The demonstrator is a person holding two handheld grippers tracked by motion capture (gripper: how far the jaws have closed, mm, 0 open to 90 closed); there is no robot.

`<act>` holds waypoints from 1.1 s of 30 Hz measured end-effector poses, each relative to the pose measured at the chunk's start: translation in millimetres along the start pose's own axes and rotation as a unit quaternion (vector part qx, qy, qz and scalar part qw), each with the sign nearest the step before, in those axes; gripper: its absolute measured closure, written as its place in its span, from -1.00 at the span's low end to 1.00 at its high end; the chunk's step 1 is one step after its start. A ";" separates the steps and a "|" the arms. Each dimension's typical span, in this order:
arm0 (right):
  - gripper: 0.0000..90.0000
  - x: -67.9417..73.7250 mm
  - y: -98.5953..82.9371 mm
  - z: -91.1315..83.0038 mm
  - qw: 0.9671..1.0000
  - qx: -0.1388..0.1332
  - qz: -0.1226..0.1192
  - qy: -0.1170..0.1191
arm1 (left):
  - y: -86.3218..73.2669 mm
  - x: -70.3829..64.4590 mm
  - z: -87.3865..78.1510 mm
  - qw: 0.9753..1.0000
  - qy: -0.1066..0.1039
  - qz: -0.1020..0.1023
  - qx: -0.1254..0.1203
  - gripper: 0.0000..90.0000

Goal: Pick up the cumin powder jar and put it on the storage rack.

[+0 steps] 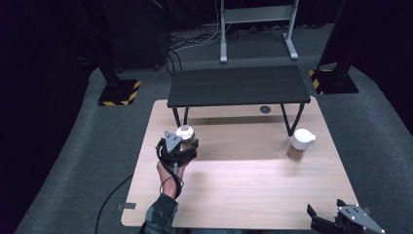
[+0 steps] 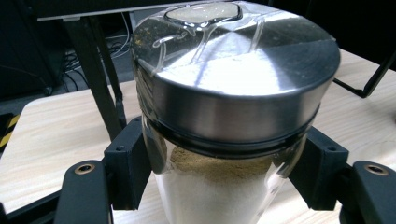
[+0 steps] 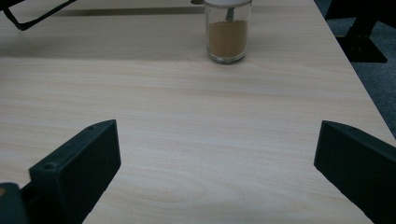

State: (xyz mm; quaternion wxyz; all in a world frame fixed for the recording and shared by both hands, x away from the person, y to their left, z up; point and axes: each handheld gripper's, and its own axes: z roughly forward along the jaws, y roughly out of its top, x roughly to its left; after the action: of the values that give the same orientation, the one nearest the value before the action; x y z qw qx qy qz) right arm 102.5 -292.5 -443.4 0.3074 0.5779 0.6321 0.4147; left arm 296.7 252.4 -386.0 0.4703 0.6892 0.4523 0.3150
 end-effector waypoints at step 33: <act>-1.00 -2.7 0.7 0.0 1.000 0.006 0.002 -0.004 | 40.7 -10.3 11.8 0.999 -0.021 0.039 -0.018 -0.32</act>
State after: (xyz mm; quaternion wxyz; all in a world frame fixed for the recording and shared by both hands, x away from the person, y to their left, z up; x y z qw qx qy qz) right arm 103.3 -295.2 -443.0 0.3053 0.5830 0.6320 0.4093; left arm 316.1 232.5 -352.3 0.4791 0.7040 0.4099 0.3266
